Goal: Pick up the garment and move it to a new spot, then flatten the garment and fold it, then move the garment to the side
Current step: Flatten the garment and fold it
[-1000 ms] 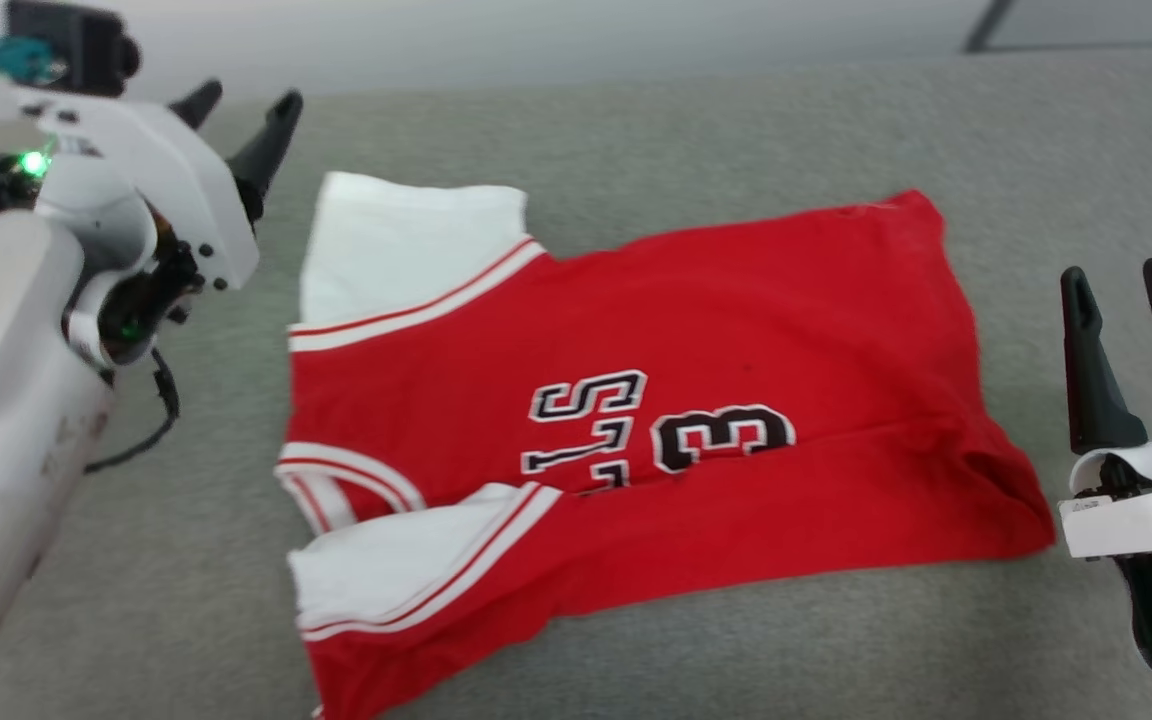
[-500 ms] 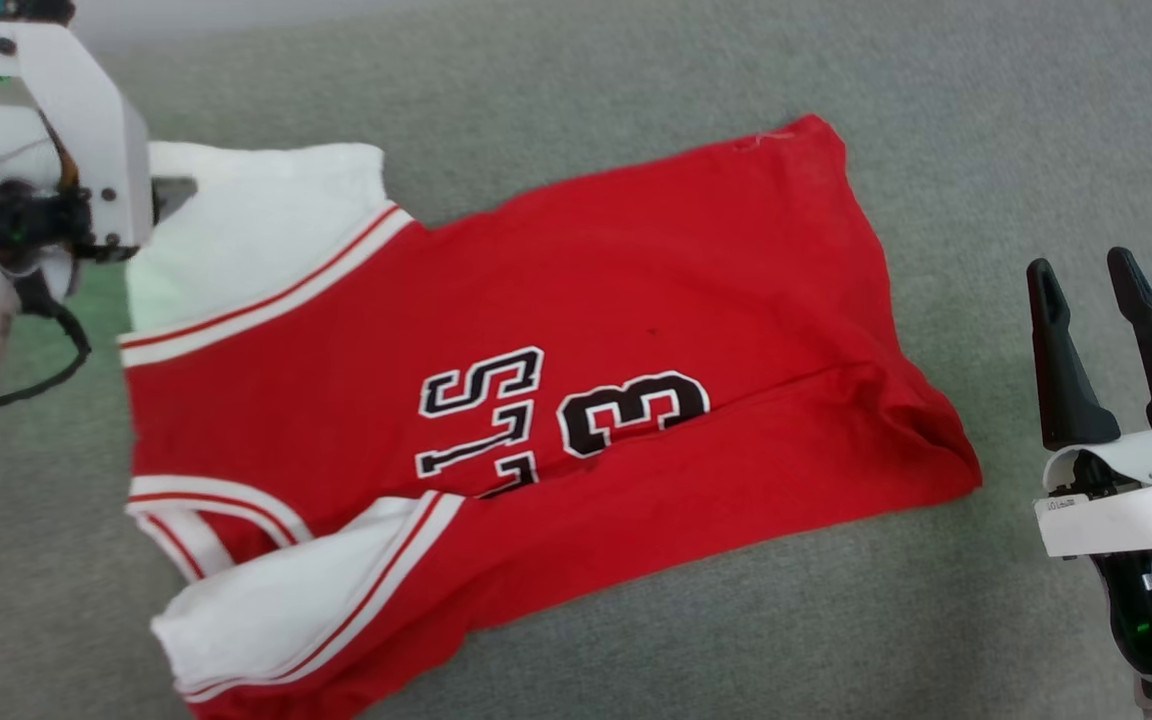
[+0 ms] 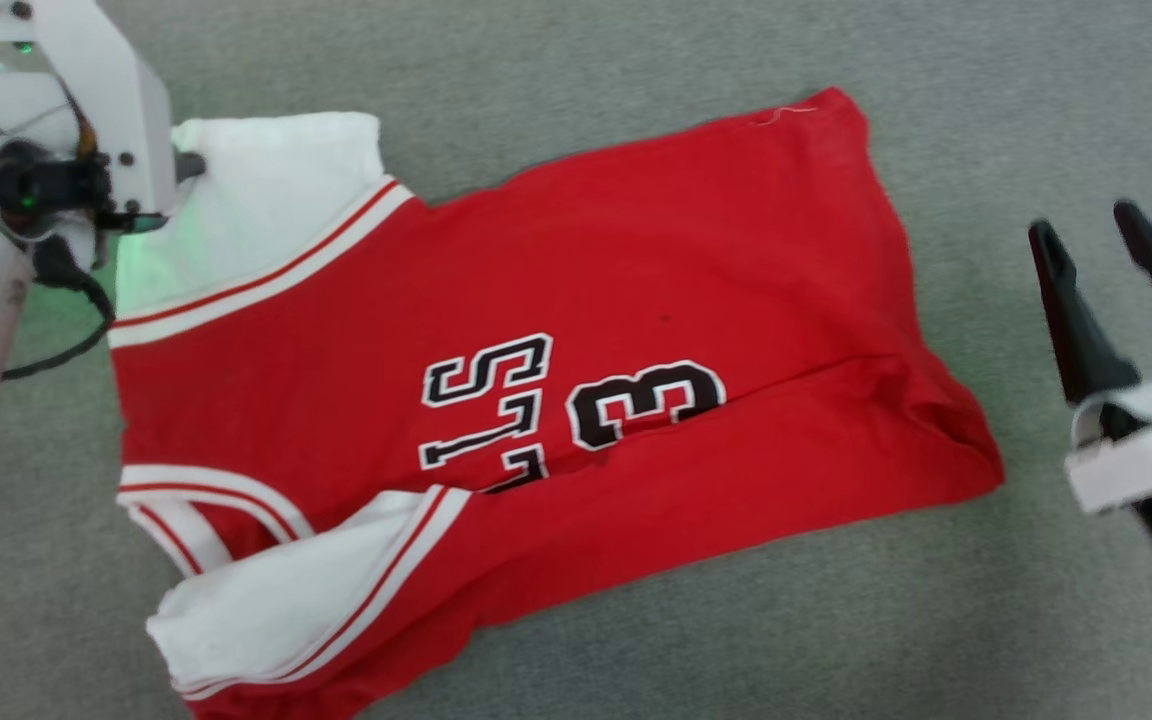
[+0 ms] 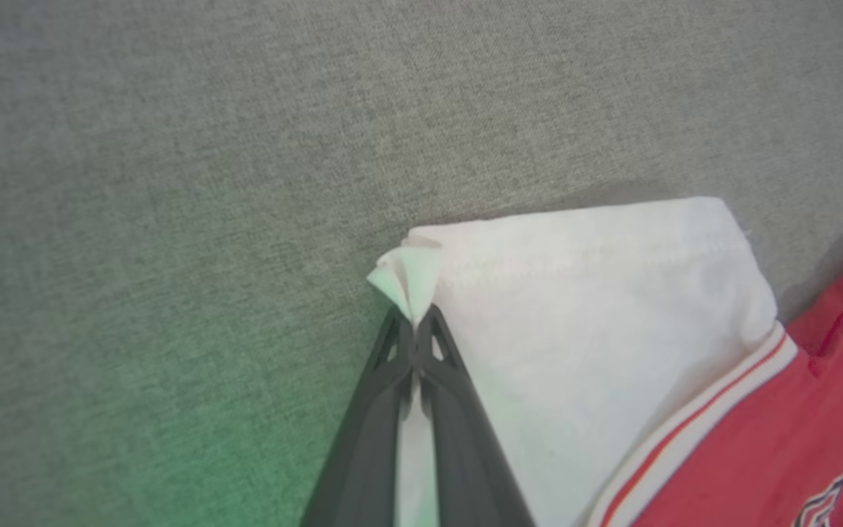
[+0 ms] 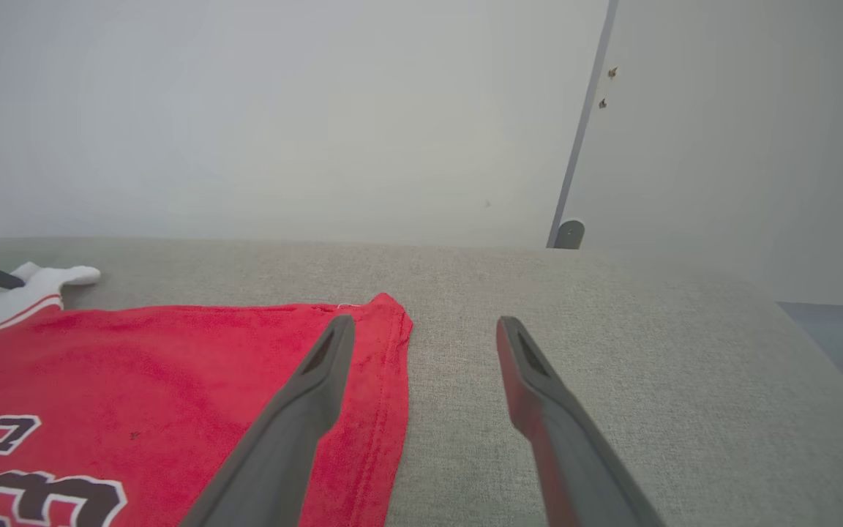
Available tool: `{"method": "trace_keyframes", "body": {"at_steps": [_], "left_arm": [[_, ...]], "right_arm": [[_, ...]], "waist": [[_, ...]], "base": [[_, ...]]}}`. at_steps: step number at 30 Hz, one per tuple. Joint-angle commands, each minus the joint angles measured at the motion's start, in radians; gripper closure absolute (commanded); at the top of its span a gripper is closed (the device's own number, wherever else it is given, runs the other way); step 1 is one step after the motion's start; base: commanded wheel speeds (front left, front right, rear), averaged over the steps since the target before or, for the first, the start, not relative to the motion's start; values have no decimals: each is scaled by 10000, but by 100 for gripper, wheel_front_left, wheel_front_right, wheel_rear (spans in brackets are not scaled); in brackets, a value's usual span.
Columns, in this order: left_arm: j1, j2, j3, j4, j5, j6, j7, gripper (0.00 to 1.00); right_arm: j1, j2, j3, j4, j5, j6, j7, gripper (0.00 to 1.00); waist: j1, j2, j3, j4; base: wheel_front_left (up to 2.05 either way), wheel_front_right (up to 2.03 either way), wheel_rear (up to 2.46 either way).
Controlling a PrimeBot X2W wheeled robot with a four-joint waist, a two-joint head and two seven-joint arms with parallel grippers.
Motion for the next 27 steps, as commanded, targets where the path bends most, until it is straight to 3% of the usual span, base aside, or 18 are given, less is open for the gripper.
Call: {"method": "trace_keyframes", "body": {"at_steps": [1,7,12,18,27], "left_arm": [[255,-116,-127,-54,-114,-48,22,100],[-35,-344,-273,-516,-300,-47,-257,100],[-291,-535,-436,-690,-390,-43,-373,100],[-463,-611,-591,-794,-548,-16,-498,100],[-689,-743,-961,-997,-820,-12,-663,100]], "right_arm": [[-446,-187,138,-9,51,-12,507,0],[-2494,-1275,1224,679,229,-12,3515,0],[-4334,-1743,2022,1942,867,-12,5692,0],[-5917,-1742,2496,3474,1463,-12,7284,0],[-7347,-1408,3480,5921,2025,-12,8568,0]], "waist": [[0,0,99,232],[0,0,344,762],[0,0,647,1175],[0,0,885,1449],[0,0,1168,1861]], "base": [[0,0,0],[0,0,0],[0,0,0],[0,0,0],[0,0,0]]}}
